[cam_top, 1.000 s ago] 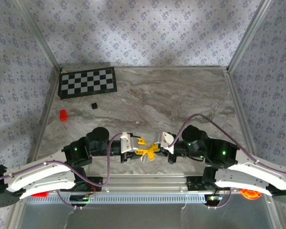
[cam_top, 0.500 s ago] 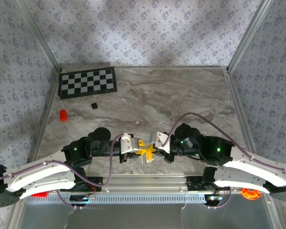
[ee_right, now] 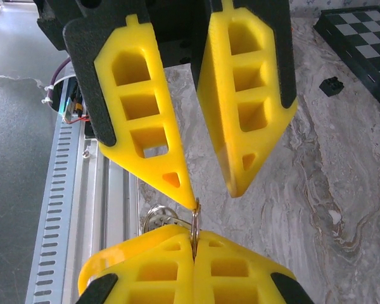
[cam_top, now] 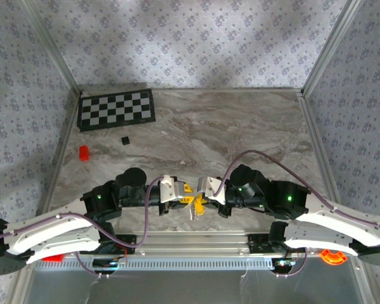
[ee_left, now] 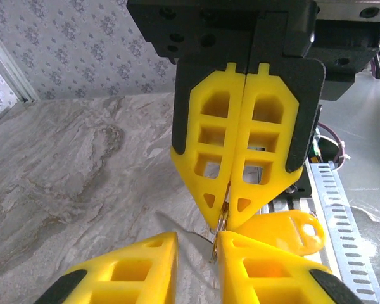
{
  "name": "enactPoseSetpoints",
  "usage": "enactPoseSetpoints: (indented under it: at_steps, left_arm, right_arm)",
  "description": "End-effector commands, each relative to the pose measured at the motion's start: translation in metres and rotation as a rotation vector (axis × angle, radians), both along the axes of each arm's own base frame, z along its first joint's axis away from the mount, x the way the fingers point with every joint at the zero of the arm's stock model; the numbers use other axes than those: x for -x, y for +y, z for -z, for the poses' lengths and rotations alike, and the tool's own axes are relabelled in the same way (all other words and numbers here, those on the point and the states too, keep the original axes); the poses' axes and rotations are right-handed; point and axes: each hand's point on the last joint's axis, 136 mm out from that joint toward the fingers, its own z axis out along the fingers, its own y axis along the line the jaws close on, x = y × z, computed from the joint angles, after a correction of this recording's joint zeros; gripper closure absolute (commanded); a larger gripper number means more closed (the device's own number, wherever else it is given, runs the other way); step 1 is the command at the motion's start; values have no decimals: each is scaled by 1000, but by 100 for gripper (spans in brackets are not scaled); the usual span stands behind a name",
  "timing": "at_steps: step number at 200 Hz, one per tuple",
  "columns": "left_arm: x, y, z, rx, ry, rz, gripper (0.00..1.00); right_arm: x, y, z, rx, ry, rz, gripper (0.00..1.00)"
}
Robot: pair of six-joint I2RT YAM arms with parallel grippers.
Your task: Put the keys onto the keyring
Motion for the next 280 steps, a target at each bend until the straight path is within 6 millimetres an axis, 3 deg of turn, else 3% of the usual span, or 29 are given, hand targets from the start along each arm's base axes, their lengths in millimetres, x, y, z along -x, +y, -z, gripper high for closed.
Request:
enactPoseSetpoints:
  at_steps: [1, 108, 194, 232, 269, 280]
  left_arm:
    - [2, -3, -17, 31, -30, 17, 77]
    - [5, -13, -9, -7, -3, 61, 81]
    - [4, -13, -5, -19, 2, 54, 71]
    - [2, -11, -5, -24, -4, 36, 81]
    - [1, -10, -4, -24, -3, 34, 100]
    - [2, -10, -5, -18, -4, 33, 100]
  right_arm:
    - [7, 3, -19, -41, -18, -46, 100]
    - [0, 3, -23, -70, -42, -8, 100]
    - [-3, 1, -21, -78, -55, 14, 100]
    - [-1, 3, -17, -69, -48, -1, 100]
    - [3, 4, -14, -69, -34, -22, 100]
    - [4, 5, -14, -71, -28, -29, 100]
